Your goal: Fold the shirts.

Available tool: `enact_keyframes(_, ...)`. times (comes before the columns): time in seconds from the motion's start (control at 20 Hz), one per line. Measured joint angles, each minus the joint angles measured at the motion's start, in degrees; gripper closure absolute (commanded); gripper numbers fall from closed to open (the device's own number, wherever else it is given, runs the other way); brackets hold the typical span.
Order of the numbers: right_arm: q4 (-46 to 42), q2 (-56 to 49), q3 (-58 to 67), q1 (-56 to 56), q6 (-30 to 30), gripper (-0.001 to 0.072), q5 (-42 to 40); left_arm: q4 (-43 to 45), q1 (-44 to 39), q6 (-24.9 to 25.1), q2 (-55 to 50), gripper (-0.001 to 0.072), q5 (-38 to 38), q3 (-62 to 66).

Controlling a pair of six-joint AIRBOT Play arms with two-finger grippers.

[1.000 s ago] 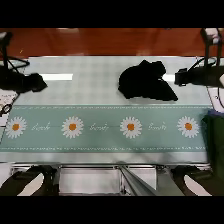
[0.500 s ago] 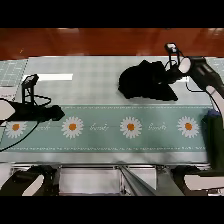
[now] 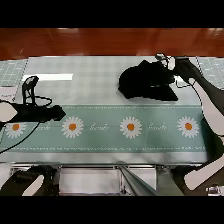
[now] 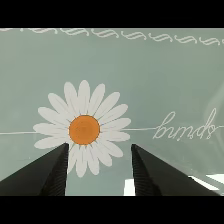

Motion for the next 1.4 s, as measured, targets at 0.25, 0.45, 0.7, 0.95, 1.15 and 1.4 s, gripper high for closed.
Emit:
enact_keyframes(0.25, -1.8, 1.8, 5.7, 0.0, -0.9, 0.0688, 2.0, 0.6, 0.2, 0.0, 0.1, 0.0211, 0.7, 0.3)
enact_keyframes(0.45, -3.0, 7.1, 15.6, 0.0, -2.1, 0.0688, 4.3, 4.3, 2.2, 0.1, 0.5, 0.0212, 1.0, 3.4)
enact_keyframes(0.7, -2.5, 17.0, 26.0, 0.5, -2.7, 0.0689, 4.4, 6.2, 3.9, 0.2, 1.5, 0.0211, 1.1, 7.8)
enact_keyframes(0.95, -2.3, 28.9, 28.7, 3.7, -4.3, 0.0689, -1.2, 6.8, 4.3, 0.2, 2.4, 0.0211, 1.2, 9.0)
enact_keyframes(1.15, -4.2, 36.2, 29.1, 10.8, -5.9, 0.0689, -7.1, 7.0, 4.3, 0.3, 2.5, 0.0211, 1.2, 9.1)
enact_keyframes(1.4, -7.9, 39.7, 29.2, 22.1, -6.3, 0.0689, -9.5, 7.0, 4.3, 0.3, 2.5, 0.0211, 1.2, 9.1)
